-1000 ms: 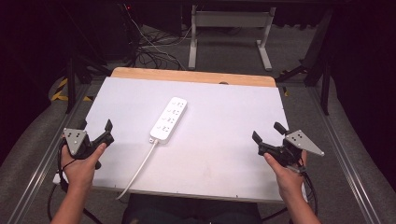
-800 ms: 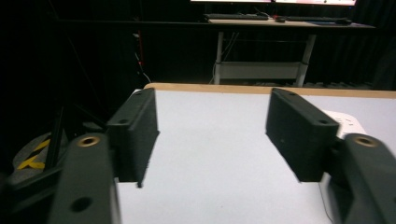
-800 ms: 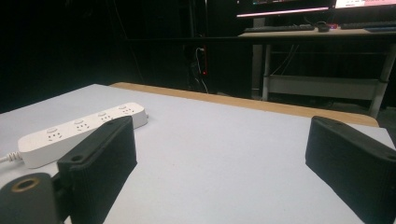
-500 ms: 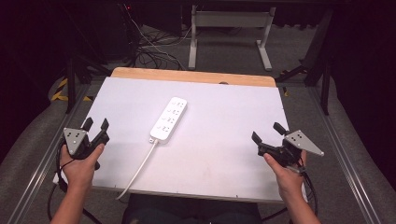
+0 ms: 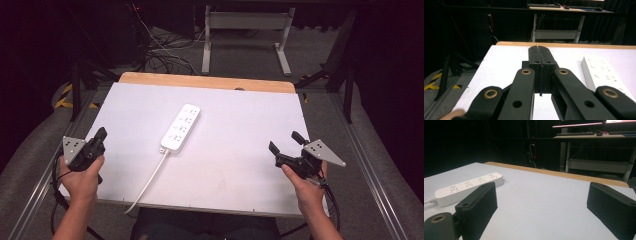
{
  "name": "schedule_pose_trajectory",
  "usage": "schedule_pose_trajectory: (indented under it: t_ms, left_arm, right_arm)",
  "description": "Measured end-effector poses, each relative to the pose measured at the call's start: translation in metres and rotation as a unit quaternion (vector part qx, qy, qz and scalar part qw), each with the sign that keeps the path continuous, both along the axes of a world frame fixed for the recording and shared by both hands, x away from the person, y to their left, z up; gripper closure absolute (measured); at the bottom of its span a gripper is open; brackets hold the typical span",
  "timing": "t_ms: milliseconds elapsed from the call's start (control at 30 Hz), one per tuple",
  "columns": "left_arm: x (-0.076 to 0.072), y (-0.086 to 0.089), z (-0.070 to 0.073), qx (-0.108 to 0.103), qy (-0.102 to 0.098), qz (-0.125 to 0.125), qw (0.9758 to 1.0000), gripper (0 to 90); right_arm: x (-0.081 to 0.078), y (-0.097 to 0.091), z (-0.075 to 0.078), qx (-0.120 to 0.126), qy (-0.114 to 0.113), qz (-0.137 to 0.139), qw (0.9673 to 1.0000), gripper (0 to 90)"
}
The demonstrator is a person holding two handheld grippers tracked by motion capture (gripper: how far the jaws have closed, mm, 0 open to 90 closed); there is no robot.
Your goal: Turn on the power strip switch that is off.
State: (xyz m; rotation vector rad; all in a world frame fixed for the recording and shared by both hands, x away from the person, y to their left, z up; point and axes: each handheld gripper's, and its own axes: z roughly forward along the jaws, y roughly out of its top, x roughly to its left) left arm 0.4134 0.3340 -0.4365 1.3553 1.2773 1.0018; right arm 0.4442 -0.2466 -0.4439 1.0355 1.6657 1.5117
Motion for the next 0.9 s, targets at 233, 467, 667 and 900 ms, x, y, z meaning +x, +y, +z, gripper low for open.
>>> schedule_pose_trajectory:
  t_ms: [233, 467, 667, 900]
  left_arm:
    - [-0.001, -0.001, 0.002, -0.015, 0.02, -0.026, 0.9993, 90.0]
    - [0.0, 0.0, 0.01, -0.024, 0.035, -0.029, 0.9987, 90.0]
    - [0.007, -0.007, 0.013, -0.02, 0.029, -0.044, 0.9984, 90.0]
    - [0.014, -0.017, 0.018, -0.004, 0.024, -0.058, 0.998, 90.0]
  right_arm:
    - [0.0, 0.0, 0.0, -0.001, -0.001, 0.004, 1.0, 11.5]
    - [0.0, 0.0, 0.0, -0.001, 0.002, 0.005, 1.0, 11.3]
    - [0.0, 0.001, 0.0, -0.001, 0.003, 0.007, 1.0, 11.2]
    - [0.0, 0.0, 0.0, -0.001, 0.004, 0.006, 1.0, 10.7]
